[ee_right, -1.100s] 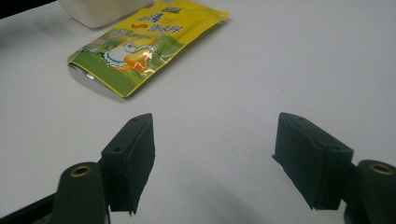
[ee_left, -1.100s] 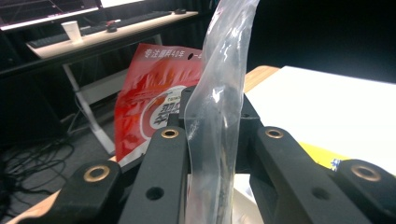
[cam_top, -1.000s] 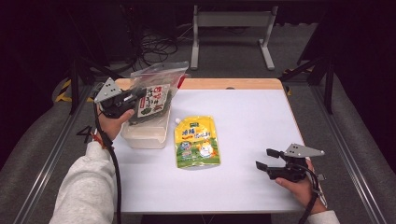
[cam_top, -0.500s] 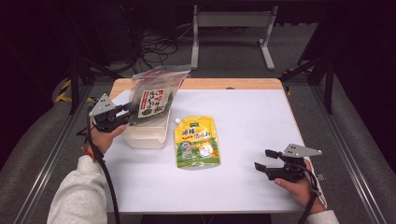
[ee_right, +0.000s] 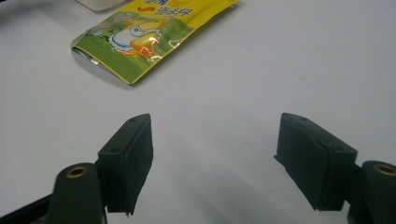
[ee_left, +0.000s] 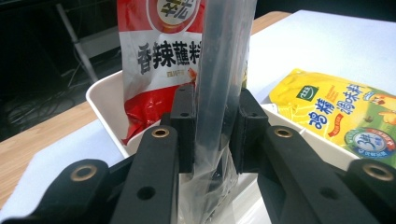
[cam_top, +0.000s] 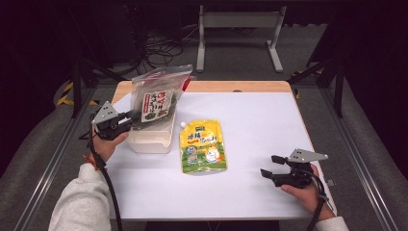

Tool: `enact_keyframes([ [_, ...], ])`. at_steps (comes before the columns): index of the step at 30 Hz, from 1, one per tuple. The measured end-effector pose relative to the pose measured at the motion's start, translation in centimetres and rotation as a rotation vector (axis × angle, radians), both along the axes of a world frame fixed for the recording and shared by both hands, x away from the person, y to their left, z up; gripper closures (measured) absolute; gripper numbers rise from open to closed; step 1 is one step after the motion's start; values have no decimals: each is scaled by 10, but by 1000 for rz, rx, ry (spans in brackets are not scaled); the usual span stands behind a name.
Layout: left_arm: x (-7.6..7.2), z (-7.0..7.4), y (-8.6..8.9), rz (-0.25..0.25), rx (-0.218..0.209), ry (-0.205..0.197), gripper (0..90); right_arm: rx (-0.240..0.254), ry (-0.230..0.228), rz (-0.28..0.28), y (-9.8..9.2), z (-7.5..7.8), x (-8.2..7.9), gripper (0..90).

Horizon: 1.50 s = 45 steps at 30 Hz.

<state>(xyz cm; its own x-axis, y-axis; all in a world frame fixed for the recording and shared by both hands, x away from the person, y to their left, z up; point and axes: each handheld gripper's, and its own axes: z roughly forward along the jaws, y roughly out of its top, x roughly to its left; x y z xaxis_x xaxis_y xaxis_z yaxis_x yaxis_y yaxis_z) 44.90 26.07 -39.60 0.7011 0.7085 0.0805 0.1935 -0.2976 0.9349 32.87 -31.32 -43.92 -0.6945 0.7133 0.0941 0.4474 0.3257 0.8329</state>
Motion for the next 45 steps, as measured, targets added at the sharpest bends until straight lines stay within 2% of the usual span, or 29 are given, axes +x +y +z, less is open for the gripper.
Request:
enact_keyframes([
  [4, 2, -4, 4, -10, -34, 4, 750, -1, 3, 4, 1, -1, 0, 268],
  [7, 2, -4, 2, -3, -23, -4, 749, -3, 5, 7, 2, -1, 0, 267],
  [9, 0, -2, 1, 24, 5, -7, 722, -5, 6, 8, 2, -1, 0, 266],
  [13, -5, -6, 9, 27, 23, 34, 604, -1, 11, 7, 0, -2, 1, 265],
  [14, -6, -8, 10, 19, 34, 40, 612, -2, 12, 7, 0, -2, 1, 265],
  [16, -9, -12, 12, 19, 117, 46, 629, -3, 11, 7, 0, -2, 0, 265],
  [17, -10, -14, 13, 15, 133, 37, 656, -2, 12, 7, 0, -1, 1, 265],
  [19, -11, -13, 17, 11, 108, 44, 758, -2, 14, 8, 0, -1, 1, 264],
  [20, -11, -13, 17, 19, 124, 38, 798, -2, 13, 10, 1, -1, 1, 264],
  [23, -9, -11, 13, 43, 137, 28, 825, 0, 13, 13, 2, -1, 1, 264],
  [26, -8, -10, 12, 63, 150, 31, 844, 4, 19, 15, 3, -2, 3, 263],
  [30, -8, -11, 13, 49, 189, 35, 860, 4, 29, 17, 3, -3, 4, 263],
  [32, -8, -13, 13, 46, 188, 39, 864, 5, 32, 16, 3, -4, 4, 263],
  [35, -9, -12, 11, 46, 219, 36, 868, 2, 36, 21, 4, -4, 5, 263],
  [39, -11, -13, 9, 39, 237, 46, 873, -1, 43, 20, 4, -5, 5, 262],
  [41, -11, -12, 7, 56, 246, 51, 874, -3, 50, 16, 4, -6, 6, 262],
  [43, -11, -12, 7, 68, 235, 53, 870, -2, 53, 18, 4, -6, 7, 262],
  [45, -10, -12, 8, 70, 199, 52, 856, -3, 55, 17, 5, -5, 7, 261],
])
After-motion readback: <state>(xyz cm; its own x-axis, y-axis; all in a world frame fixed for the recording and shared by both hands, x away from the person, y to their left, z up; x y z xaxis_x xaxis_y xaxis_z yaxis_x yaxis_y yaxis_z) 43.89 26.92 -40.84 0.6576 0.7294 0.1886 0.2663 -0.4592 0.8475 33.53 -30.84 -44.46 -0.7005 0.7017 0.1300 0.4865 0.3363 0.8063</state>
